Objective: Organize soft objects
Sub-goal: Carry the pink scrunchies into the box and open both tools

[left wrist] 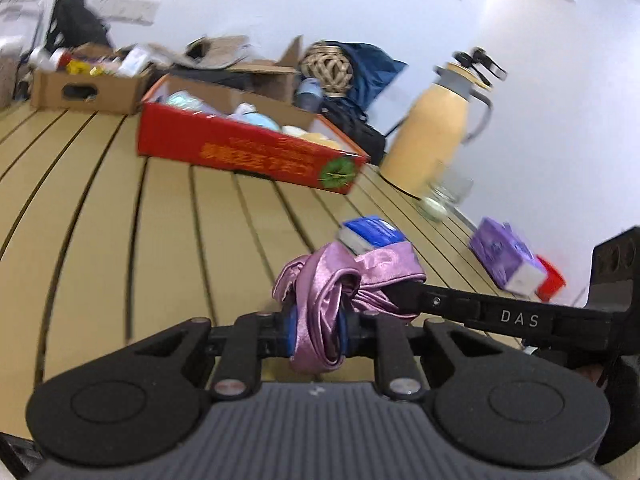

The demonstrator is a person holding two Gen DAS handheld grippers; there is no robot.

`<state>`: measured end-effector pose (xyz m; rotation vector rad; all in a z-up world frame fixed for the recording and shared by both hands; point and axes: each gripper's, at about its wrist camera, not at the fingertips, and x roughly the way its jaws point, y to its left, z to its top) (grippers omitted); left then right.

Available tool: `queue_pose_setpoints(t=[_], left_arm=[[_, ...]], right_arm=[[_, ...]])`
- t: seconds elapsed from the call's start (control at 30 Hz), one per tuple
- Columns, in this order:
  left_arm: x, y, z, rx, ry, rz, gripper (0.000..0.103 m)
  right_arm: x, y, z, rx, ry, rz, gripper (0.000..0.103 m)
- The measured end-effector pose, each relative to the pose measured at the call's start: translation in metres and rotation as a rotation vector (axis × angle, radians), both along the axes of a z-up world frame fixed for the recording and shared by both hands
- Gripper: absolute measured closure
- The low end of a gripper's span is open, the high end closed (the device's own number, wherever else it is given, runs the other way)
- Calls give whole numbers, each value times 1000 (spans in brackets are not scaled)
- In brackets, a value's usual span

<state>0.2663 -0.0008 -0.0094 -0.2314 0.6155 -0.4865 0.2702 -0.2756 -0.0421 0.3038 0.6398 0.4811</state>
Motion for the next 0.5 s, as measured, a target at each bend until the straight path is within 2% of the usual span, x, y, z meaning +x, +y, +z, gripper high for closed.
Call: queue_pose_setpoints(t=[0.17, 0.3, 0.4, 0.5], left_arm=[[0, -17, 13, -2, -50, -31, 84], [20, -26, 35, 26, -117, -70, 84], [65, -31, 63, 63, -197, -111, 83], [139, -32, 89, 67, -180, -135, 83]], right_arm=[[-18, -25, 8, 30, -44, -43, 93], [-4, -38, 20, 67, -75, -54, 93], [33, -42, 44, 81, -130, -52, 93], [95, -38, 74, 47, -181, -59, 93]])
